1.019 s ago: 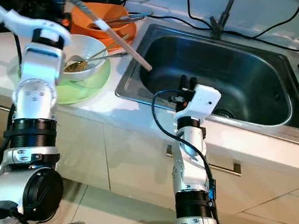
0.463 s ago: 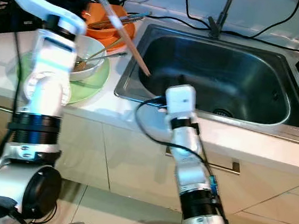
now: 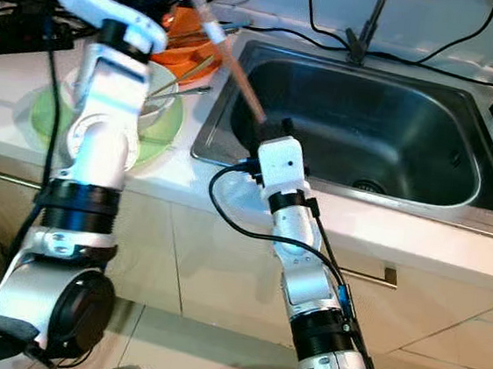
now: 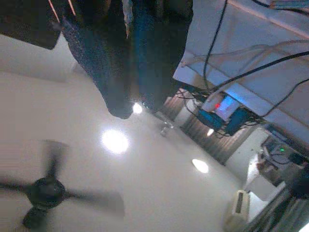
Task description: Kitchen organization
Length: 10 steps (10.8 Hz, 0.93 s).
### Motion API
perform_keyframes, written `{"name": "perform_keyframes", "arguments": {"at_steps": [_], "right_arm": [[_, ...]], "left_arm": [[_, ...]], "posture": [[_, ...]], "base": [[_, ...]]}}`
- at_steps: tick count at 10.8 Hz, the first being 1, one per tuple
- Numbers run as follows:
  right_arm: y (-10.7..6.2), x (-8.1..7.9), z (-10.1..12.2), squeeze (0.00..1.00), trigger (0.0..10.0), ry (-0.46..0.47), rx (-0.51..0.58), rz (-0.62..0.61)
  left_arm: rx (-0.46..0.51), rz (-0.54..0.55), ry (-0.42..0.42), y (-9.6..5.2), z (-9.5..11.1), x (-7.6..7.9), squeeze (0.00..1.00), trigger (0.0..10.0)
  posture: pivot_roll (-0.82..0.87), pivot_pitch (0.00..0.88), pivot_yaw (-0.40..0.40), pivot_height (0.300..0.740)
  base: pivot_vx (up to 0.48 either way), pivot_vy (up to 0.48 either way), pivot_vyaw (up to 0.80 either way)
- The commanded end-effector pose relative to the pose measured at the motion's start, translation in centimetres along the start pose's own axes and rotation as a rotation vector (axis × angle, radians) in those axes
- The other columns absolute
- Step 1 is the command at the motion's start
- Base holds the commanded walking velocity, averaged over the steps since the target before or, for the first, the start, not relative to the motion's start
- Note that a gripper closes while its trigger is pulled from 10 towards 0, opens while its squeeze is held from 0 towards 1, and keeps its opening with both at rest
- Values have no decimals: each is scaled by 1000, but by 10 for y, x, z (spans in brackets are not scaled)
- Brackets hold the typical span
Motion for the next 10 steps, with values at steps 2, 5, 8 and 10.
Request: {"name": "perform_keyframes", "arguments": {"at_steps": [2, 5, 8, 10], "right_arm": [[6, 4, 13, 0, 10000, -1, 46, -10], [12, 10, 25, 0, 10000, 13, 78, -32], [15, 10, 33, 0, 10000, 29, 100, -31], [15, 12, 33, 0, 10000, 27, 91, -38]], "left_arm": [[-40, -49, 30, 5, -11, 9, 0, 10000], [-89, -59, 65, 0, -26, 9, 0, 10000], [-133, -60, 63, -6, -38, 8, 0, 10000], [-149, -65, 66, -7, -43, 8, 0, 10000]], "posture": [[57, 57, -1, 740], [56, 59, 0, 740], [53, 58, 1, 740], [53, 60, 1, 740]], "base": [[0, 0, 0], [0, 0, 0], [0, 0, 0], [0, 0, 0]]}}
Point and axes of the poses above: a point about 5 cm out from each wrist's last joint towards the gripper, its own y axis pointing out of the wrist towards the gripper, its own z axis along the axis of the wrist's last joint, x = y × z, the point moved 1 cm from there along y, pointing out of the wrist towards the gripper, and after that the axes turned 13 degrees about -y, right-handed, at the moved point
